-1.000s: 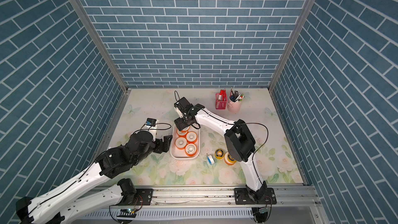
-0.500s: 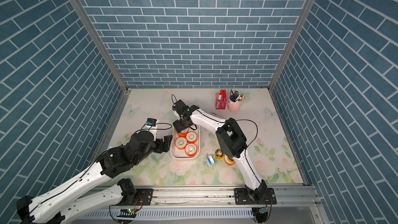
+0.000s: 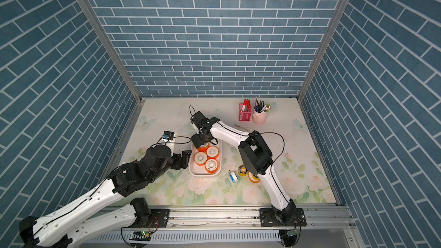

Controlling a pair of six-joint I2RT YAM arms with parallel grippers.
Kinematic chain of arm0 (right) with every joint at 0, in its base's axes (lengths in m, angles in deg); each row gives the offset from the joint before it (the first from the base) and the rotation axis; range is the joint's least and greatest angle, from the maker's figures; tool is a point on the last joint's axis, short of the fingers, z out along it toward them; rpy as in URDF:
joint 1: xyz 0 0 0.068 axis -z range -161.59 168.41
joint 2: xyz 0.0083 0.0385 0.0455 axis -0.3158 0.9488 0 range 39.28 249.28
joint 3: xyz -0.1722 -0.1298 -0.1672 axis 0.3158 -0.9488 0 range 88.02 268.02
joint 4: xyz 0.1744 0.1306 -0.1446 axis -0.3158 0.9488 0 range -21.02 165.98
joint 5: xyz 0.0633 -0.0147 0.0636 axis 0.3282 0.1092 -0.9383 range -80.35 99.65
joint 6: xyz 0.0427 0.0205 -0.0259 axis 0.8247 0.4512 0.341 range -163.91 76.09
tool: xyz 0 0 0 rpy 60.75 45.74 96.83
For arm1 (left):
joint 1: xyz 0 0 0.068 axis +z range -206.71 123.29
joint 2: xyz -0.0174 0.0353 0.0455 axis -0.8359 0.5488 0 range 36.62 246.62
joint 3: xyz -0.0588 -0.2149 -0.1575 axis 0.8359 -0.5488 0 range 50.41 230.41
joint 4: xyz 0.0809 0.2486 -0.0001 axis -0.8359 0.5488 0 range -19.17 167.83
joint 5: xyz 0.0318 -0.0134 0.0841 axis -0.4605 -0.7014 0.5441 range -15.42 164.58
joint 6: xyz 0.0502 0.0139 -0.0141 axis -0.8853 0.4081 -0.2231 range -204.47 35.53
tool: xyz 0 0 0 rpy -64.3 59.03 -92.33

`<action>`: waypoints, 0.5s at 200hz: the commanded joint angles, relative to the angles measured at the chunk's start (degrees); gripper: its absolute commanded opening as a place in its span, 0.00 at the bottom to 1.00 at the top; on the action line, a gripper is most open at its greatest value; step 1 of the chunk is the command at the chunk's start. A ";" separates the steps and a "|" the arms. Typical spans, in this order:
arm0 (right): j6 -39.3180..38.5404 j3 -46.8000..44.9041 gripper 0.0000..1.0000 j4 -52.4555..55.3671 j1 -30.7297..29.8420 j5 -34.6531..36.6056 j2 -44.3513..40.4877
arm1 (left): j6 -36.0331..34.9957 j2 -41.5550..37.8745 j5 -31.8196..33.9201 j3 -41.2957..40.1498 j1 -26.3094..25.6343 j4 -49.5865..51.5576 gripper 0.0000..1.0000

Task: Put the sealing tape into the storage box
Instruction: Place the sealing tape in the storage box.

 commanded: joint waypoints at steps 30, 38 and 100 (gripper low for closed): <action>-0.32 -1.71 0.84 -1.89 -0.44 1.86 -6.98 | -0.06 -0.01 0.81 -0.50 0.23 0.28 0.94; -0.41 -3.27 0.85 -2.68 -0.44 2.62 -8.59 | -0.03 -0.08 0.83 -0.50 0.23 0.33 0.94; -0.32 -22.12 0.61 -12.40 -0.29 2.93 -22.17 | -0.19 -0.26 0.47 -0.59 0.23 0.20 0.94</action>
